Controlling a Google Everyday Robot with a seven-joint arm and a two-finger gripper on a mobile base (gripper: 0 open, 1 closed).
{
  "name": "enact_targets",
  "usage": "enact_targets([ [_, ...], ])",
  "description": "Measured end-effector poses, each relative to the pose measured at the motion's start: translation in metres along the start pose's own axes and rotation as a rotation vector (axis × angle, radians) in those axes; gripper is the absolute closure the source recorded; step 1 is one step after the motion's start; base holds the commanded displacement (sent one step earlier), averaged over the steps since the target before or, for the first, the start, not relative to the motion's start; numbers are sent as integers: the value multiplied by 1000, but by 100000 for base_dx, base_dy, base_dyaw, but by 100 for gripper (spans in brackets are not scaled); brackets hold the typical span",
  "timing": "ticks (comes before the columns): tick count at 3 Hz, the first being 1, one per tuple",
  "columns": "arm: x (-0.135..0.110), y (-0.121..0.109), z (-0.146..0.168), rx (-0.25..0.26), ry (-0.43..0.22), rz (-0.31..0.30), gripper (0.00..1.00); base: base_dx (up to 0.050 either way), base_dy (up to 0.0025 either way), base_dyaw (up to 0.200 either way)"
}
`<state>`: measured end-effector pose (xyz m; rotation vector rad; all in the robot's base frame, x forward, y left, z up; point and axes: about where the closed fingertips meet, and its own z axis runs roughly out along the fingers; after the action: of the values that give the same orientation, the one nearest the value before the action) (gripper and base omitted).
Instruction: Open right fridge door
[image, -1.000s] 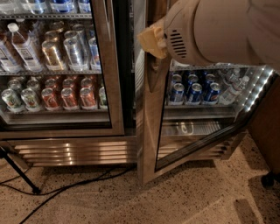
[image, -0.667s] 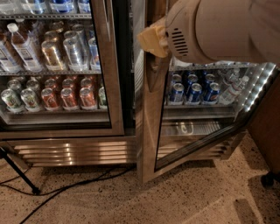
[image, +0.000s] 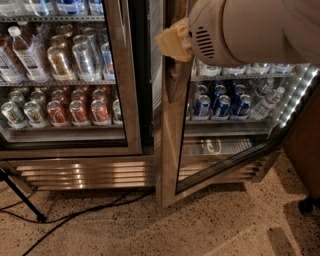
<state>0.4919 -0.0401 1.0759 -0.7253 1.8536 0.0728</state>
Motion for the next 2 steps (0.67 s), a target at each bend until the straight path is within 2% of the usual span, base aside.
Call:
enact_targets([
  [2,2,-8,-4,14,12,2,100,-4976,-3,7],
])
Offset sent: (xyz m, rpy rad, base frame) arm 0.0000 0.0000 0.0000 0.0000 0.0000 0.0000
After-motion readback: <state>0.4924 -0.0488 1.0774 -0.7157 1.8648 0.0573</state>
